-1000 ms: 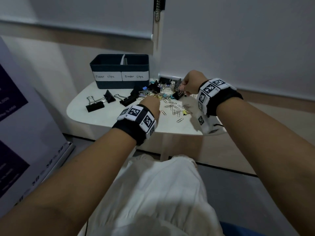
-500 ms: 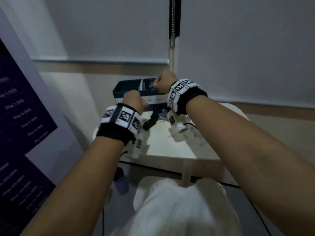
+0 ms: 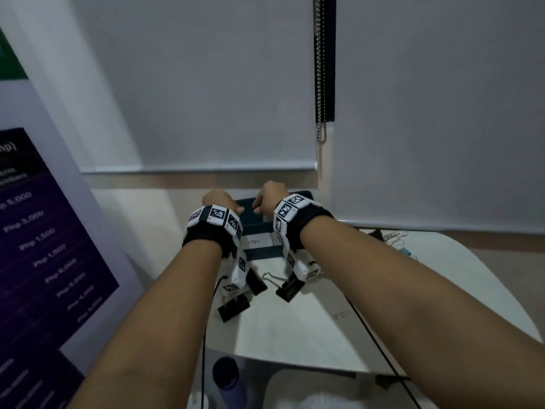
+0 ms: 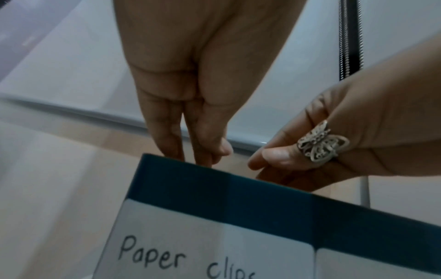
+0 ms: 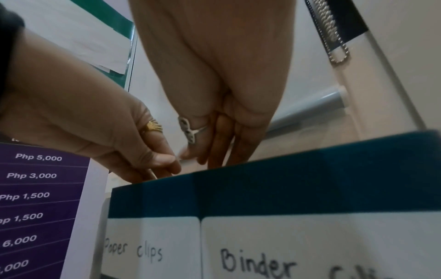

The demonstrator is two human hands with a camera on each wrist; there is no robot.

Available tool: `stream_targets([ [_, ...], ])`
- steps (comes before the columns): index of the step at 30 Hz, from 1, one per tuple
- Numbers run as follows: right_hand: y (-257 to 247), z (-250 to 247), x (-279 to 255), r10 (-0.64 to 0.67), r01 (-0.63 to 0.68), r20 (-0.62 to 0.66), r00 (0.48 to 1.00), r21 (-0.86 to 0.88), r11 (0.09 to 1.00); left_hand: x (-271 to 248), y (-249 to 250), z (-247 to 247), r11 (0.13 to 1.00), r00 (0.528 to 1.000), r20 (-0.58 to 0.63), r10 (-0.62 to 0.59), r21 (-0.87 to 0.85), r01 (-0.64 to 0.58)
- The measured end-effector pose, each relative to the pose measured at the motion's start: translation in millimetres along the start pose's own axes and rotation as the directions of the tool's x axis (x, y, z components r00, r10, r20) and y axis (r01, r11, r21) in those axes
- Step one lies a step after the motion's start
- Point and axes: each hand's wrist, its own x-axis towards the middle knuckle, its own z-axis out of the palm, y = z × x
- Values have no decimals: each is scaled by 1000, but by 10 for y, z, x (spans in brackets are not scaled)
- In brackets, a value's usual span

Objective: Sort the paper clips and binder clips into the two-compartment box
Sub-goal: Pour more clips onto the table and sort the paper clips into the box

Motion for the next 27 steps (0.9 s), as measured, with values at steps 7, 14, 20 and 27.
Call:
stream_targets([
  [7, 206, -180, -306, -103, 103, -59, 993, 5, 995, -288, 102, -61, 983, 983, -24, 181, -14, -181],
  [14, 808, -612, -808, 2, 30, 117, 993, -268, 963, -1354, 338, 282, 823, 863, 22, 505, -313, -474],
  [20, 1529, -859, -1011, 241, -99, 318, 917, -403, 910, -1618, 508, 761, 727, 597, 439, 672, -238, -643],
  [27, 1876, -1002, -940, 328, -149, 350, 878, -450, 880, -1346, 921, 791, 685, 434, 600, 672, -282, -672],
])
